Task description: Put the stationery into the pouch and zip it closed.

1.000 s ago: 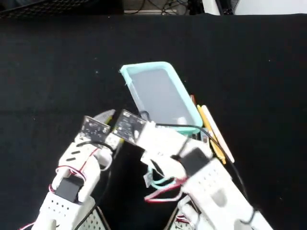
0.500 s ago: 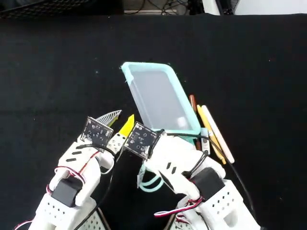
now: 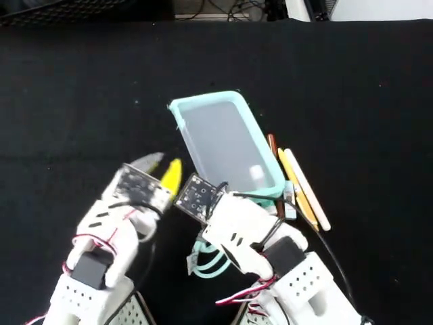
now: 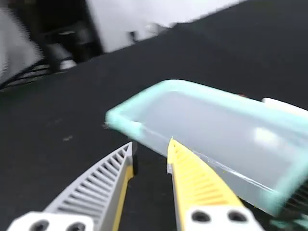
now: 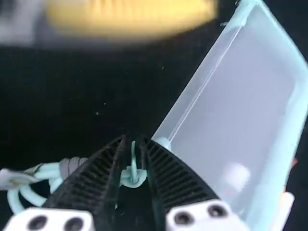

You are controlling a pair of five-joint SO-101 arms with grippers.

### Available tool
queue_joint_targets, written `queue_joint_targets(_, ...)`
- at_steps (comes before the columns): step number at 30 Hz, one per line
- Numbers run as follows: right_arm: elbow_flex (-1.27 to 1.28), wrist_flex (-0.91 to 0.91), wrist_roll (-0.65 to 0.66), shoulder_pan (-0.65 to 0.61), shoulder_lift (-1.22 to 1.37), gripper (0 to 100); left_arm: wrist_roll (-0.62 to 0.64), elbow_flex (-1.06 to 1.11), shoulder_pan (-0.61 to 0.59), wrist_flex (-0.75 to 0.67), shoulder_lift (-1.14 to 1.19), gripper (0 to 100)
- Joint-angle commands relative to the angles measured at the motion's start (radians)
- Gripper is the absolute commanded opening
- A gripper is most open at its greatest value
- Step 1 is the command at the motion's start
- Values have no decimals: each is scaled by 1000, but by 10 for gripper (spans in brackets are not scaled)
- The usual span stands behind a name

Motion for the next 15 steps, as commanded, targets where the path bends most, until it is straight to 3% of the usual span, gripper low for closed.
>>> queue_joint_targets(1, -7, 43, -64, 14, 31, 70, 38, 13, -151, -103, -6, 134)
queue_joint_targets(4, -8, 44, -72, 97, 31, 166, 135, 56, -232, -199, -8, 134)
queue_joint_targets(11, 19, 55, -75, 252, 33, 173, 146, 85, -259, -236, -3, 134)
queue_joint_targets(15, 21, 68, -75, 269, 33, 173, 146, 85, -259, -236, -2, 134)
